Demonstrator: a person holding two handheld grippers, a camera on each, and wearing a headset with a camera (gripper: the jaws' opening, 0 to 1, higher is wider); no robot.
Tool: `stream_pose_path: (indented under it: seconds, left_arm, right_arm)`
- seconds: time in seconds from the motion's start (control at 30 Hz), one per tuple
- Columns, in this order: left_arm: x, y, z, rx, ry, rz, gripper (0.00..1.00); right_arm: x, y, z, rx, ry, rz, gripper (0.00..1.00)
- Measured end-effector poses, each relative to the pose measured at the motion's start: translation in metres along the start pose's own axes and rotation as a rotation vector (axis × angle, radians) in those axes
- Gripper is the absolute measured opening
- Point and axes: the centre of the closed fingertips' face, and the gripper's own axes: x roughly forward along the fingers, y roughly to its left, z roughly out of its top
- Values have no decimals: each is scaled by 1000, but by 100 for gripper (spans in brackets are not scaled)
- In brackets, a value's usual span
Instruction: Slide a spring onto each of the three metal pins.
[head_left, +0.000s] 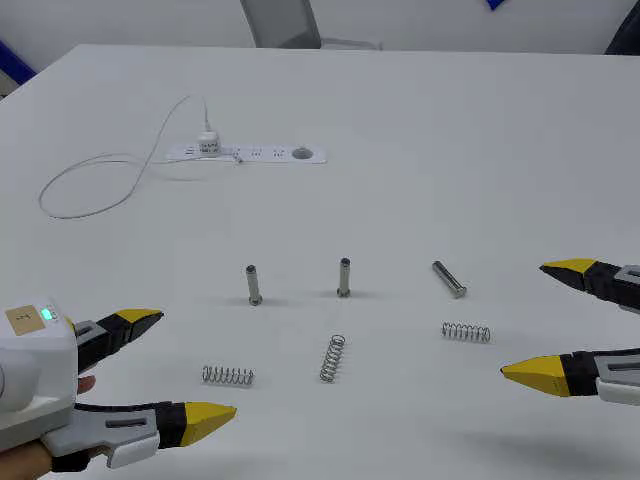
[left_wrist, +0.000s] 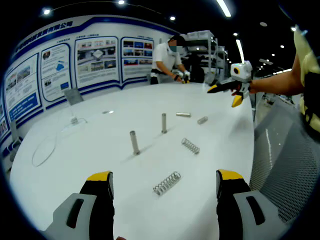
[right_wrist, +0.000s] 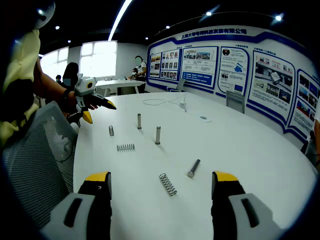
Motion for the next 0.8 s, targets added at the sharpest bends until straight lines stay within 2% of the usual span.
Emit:
stream_pose_path:
  seconds: [0.8]
  left_arm:
    - [5, -2, 2, 10, 3, -15, 85]
  right_arm:
    - [-1, -1, 3, 6, -1, -10, 82]
